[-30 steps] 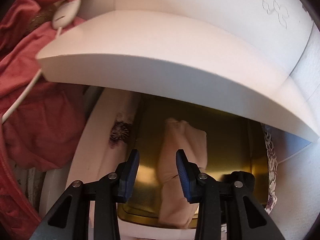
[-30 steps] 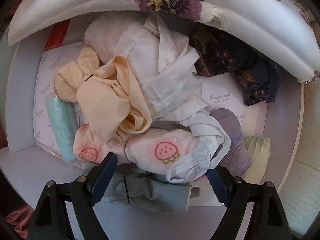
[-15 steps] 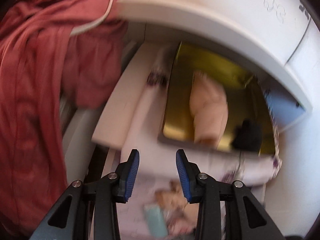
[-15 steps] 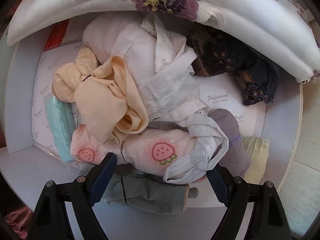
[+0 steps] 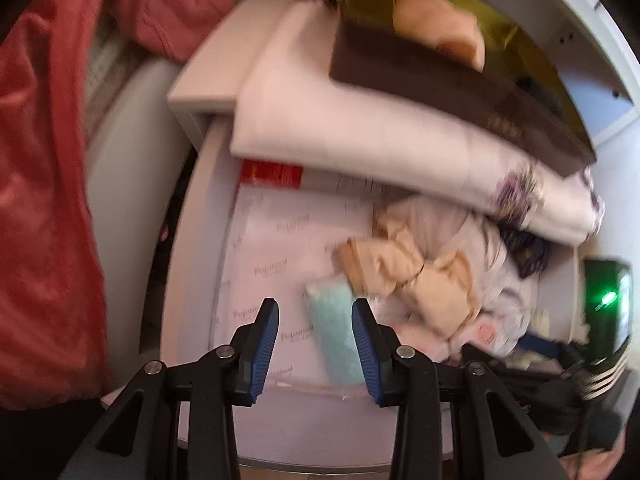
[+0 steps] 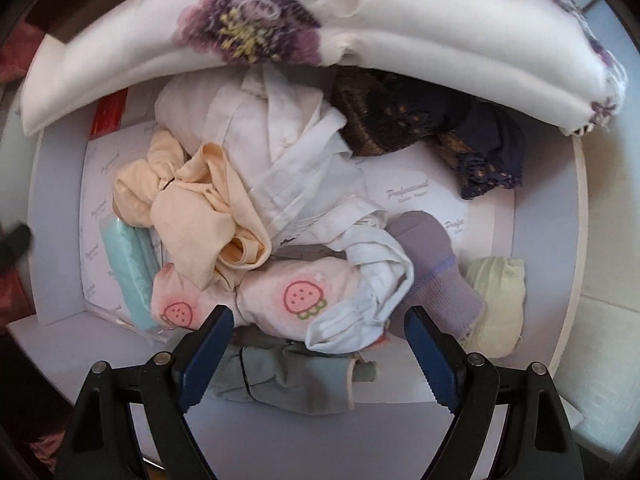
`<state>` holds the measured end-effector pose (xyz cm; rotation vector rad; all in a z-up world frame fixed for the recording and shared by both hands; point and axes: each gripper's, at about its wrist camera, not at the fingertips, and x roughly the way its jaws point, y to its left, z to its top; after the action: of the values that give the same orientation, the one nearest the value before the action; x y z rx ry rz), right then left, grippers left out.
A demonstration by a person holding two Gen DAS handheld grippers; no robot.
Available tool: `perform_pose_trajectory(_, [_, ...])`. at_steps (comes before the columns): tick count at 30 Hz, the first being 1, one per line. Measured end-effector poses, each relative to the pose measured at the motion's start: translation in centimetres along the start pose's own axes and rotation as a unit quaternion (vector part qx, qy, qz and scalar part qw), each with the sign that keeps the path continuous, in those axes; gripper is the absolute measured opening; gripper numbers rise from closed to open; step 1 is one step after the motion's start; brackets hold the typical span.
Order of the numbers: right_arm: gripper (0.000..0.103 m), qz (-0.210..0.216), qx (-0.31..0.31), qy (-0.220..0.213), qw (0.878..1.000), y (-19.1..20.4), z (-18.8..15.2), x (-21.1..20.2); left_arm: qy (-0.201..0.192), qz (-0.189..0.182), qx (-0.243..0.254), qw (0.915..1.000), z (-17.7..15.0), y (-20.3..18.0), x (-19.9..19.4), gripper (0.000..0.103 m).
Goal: Organize soft objects
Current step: 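Withdraw the left tool over the drawer while the right tool moves above the drawer items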
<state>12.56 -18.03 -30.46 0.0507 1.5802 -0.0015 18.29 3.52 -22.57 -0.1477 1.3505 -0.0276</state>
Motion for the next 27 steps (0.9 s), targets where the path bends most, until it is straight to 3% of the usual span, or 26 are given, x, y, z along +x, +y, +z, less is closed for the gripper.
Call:
perform_pose_trajectory(10, [0.088,0.008,0.038,-0.018,0.999,-3.6,-1.8,-3.1,0.034,-0.005,0.004,0.9994,-1.0,-0.1,2.4,0.038])
perform_pose_trajectory(17, [0.086,0.042,0.113,-0.067,0.990,-8.6,-1.5,-7.7,0.048,-0.012,0.009,0.9987,-0.8,-0.4,3.0,0.038])
perform_pose_trajectory(20, [0.080,0.052,0.143,-0.091,0.984,-10.3,-1.6,-9.5,0.053,-0.014,0.013,0.9984,-0.9,-0.8,3.0,0.038])
perform_pose_trajectory(23, [0.066,0.055,0.161,-0.100,0.980,-11.5,-2.0,-10.5,0.062,-0.013,0.020,0.9978,-1.2,-1.1,3.3,0.038])
perform_pose_trajectory(27, [0.046,0.054,0.137,-0.095,0.985,-9.8,-1.8,-10.2,0.070,-0.009,0.025,0.9972,-1.5,-1.2,3.6,0.038])
